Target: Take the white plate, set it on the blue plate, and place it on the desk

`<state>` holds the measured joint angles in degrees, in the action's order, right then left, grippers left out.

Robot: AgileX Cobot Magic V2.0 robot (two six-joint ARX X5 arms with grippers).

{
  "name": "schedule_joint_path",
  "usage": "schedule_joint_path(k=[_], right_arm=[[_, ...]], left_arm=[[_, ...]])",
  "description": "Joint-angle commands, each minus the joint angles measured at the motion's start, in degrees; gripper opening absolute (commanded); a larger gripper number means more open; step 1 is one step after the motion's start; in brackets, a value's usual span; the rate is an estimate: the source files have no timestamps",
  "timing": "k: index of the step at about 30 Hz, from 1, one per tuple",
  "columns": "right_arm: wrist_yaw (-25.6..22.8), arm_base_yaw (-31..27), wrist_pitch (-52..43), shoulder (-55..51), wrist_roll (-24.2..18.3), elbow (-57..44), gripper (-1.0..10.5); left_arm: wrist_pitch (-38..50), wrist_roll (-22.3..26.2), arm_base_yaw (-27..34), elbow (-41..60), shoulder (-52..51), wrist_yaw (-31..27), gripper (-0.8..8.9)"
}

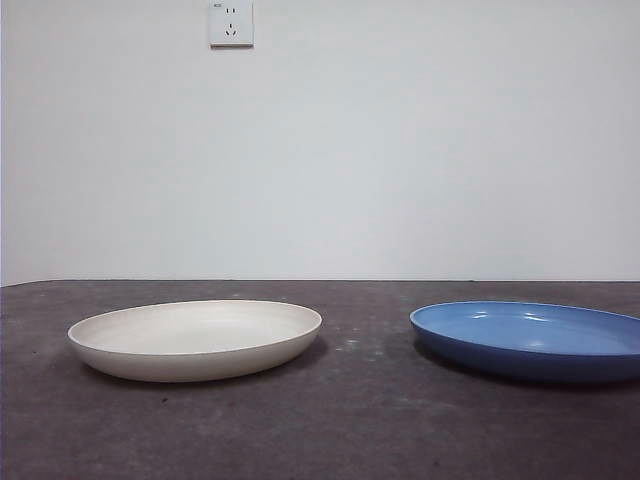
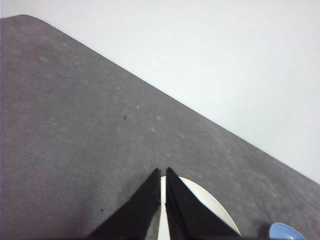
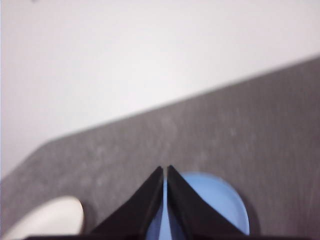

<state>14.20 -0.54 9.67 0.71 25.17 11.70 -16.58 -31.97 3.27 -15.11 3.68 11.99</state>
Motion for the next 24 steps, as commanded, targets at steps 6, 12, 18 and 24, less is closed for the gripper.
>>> schedule_joint_path(k=[6, 12, 18, 24], right_arm=[[-0.5, -0.02, 12.83, 9.14, -8.68, 14.84, 0.1], [5.35, 0.02, 25.44, 20.96, -15.91, 25.77, 0.1], [11.39, 0.09, 37.99, 33.31, -22.93, 35.1, 0.1], [11.91, 2.16, 44.48, 40.89, -26.23, 40.06, 0.1]], left_arm=[[-10.36, 11.04, 0.13, -16.33, 12.87, 6.67, 0.16], [-17.9, 19.08, 0.09, -25.92, 25.49, 16.96, 0.16], [-25.51, 25.31, -0.96, -31.3, 34.12, 21.79, 0.15], [-32.39, 30.14, -4.09, -32.41, 38.05, 22.64, 0.16]])
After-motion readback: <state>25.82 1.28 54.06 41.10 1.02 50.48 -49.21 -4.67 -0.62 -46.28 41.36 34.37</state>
